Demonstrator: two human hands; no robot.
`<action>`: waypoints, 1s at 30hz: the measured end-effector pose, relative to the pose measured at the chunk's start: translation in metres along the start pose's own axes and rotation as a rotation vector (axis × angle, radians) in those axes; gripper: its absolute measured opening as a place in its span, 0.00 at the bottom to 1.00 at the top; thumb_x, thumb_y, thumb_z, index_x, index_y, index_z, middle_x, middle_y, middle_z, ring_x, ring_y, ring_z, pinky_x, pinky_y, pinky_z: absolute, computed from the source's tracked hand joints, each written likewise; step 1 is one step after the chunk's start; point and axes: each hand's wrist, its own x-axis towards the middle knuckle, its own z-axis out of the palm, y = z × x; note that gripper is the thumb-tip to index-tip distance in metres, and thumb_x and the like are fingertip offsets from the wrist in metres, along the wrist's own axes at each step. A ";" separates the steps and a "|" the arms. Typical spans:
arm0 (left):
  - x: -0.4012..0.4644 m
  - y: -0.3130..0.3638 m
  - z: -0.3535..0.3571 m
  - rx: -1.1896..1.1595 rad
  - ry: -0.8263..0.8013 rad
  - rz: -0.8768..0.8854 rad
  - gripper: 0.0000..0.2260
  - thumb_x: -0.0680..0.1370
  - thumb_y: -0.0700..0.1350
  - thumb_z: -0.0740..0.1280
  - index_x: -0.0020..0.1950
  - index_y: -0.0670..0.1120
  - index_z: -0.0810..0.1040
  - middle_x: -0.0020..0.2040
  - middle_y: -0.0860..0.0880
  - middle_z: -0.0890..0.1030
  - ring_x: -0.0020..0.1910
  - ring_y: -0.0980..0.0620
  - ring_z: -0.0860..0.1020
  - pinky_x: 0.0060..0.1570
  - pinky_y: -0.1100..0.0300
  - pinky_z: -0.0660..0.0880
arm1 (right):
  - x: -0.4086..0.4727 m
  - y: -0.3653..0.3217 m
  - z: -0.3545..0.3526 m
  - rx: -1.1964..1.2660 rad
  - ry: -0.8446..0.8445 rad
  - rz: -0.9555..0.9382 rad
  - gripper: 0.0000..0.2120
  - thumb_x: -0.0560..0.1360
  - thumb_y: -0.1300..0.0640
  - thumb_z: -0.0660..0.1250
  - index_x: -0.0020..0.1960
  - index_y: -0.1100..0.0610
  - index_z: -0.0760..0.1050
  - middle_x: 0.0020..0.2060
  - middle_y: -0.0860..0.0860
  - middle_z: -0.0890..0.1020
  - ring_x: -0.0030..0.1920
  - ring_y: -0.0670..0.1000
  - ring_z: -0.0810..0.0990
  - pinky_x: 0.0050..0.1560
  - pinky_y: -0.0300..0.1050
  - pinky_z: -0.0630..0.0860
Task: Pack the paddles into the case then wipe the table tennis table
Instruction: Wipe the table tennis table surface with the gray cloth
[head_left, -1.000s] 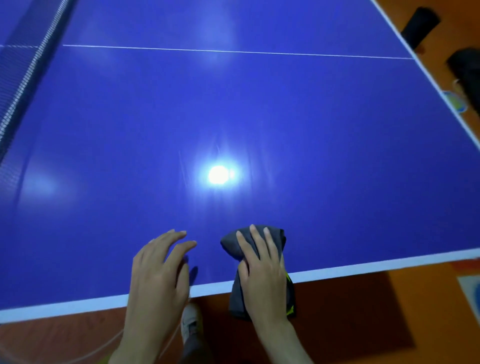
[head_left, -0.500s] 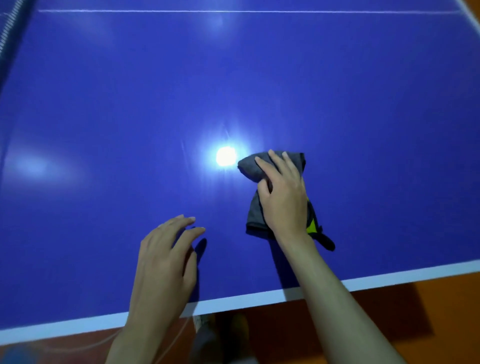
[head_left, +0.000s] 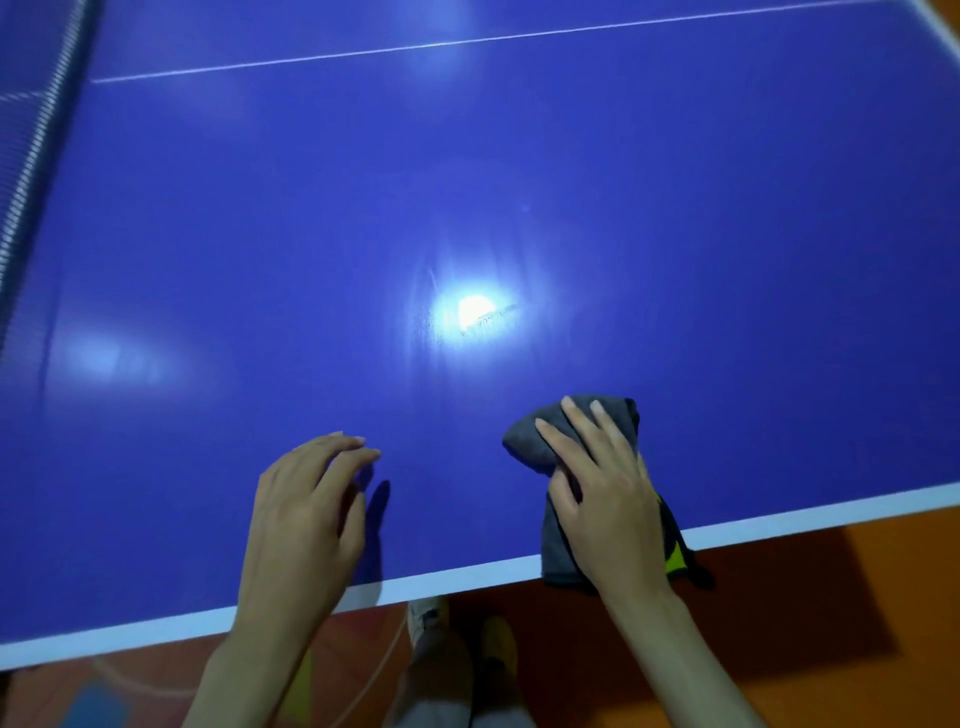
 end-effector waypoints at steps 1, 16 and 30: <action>-0.001 -0.002 -0.002 0.005 -0.001 0.006 0.17 0.78 0.43 0.59 0.62 0.45 0.82 0.63 0.47 0.80 0.65 0.43 0.77 0.63 0.48 0.69 | 0.000 -0.002 0.001 -0.007 0.008 0.003 0.26 0.80 0.60 0.67 0.75 0.44 0.73 0.79 0.43 0.67 0.81 0.49 0.59 0.71 0.61 0.73; -0.021 -0.116 -0.058 -0.112 0.140 -0.184 0.15 0.80 0.39 0.61 0.65 0.45 0.80 0.64 0.46 0.80 0.64 0.42 0.75 0.61 0.43 0.73 | -0.017 -0.119 0.059 -0.149 0.025 0.069 0.29 0.79 0.61 0.68 0.79 0.50 0.69 0.81 0.45 0.64 0.82 0.53 0.58 0.68 0.61 0.72; -0.042 -0.283 -0.168 0.032 0.241 -0.314 0.19 0.78 0.34 0.69 0.69 0.42 0.79 0.75 0.41 0.71 0.78 0.37 0.65 0.77 0.35 0.59 | -0.043 -0.353 0.187 -0.204 -0.060 -0.006 0.31 0.78 0.58 0.67 0.80 0.52 0.67 0.82 0.50 0.62 0.82 0.57 0.58 0.68 0.64 0.74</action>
